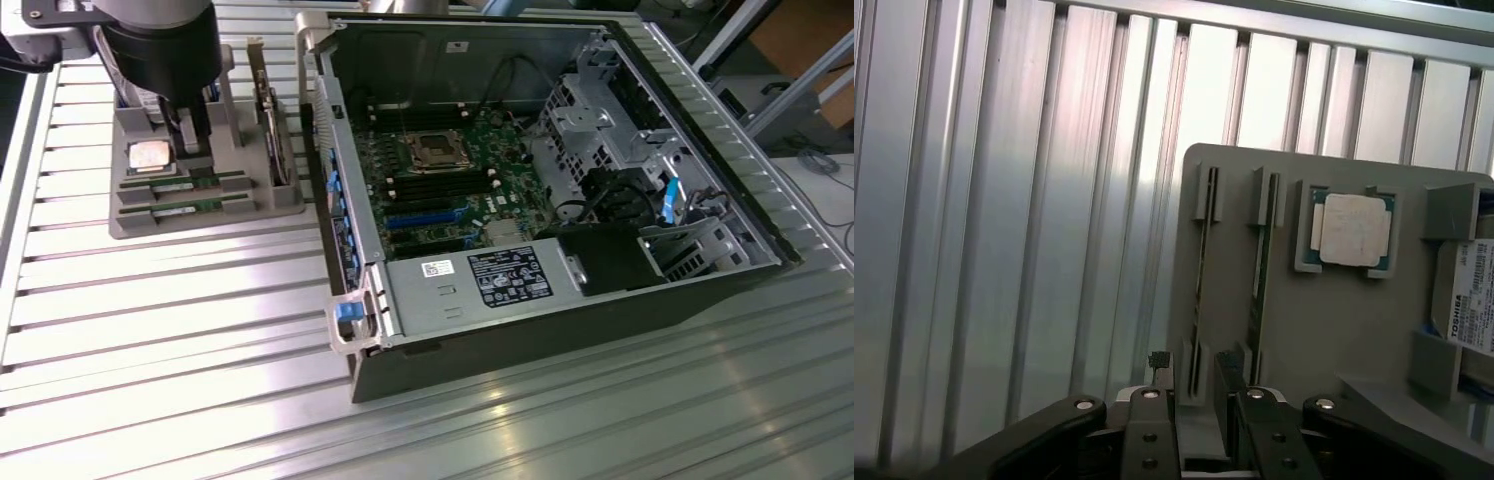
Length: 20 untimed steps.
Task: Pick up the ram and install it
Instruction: 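Pick up the ram and move it above insertion slot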
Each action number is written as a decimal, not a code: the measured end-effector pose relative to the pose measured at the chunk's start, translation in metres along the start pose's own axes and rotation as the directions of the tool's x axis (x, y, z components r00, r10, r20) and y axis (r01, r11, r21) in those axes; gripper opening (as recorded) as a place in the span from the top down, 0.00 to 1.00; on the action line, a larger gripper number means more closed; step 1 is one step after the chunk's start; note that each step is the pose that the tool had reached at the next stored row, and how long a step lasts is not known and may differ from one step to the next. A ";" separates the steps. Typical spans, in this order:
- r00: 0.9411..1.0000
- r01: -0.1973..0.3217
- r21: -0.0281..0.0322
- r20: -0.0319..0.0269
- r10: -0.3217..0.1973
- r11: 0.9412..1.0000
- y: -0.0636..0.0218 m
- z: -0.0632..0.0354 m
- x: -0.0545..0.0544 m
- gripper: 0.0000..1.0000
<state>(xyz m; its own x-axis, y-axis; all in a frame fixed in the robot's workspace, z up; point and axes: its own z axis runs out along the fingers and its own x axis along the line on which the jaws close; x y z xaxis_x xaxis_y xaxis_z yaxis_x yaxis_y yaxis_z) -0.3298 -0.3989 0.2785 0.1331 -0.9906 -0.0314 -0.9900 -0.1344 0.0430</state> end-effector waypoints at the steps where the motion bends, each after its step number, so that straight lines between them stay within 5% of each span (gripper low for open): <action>1: 1.000 0.000 0.000 0.000 0.000 1.000 -0.0001 0.0018 0.000 0.70; 12: 1.000 0.000 0.000 0.000 0.000 1.000 -0.0011 0.0252 0.001 0.70; 20: 1.000 0.000 0.000 0.000 0.000 1.000 0.0117 0.0355 -0.007 0.70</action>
<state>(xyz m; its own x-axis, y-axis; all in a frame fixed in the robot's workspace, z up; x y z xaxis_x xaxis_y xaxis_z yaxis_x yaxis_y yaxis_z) -0.3439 -0.3929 0.2437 0.1331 -0.9906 -0.0314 -0.9900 -0.1343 0.0430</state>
